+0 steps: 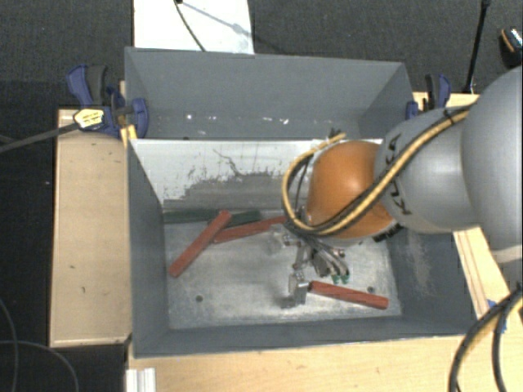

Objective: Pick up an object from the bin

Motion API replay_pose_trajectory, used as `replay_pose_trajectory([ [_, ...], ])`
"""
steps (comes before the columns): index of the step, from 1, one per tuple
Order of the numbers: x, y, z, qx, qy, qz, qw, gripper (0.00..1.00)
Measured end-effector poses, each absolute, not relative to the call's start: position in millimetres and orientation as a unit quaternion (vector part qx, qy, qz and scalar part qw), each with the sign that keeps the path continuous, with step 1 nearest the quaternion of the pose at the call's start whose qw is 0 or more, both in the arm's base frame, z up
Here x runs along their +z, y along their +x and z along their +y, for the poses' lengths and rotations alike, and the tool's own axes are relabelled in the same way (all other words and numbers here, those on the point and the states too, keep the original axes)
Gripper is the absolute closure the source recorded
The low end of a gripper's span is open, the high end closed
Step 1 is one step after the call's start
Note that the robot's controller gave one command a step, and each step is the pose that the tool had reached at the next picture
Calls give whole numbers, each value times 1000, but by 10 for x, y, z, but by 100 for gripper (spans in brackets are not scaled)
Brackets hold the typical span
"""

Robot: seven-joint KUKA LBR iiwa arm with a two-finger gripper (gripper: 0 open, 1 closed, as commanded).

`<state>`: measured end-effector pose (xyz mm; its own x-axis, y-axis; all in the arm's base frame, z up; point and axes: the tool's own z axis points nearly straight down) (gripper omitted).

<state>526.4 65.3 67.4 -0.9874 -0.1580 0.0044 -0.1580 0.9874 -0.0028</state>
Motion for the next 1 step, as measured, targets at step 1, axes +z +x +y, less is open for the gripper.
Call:
replay_pose_trajectory([
  [1,706,5400,518,0,108,-994,-3,0],
])
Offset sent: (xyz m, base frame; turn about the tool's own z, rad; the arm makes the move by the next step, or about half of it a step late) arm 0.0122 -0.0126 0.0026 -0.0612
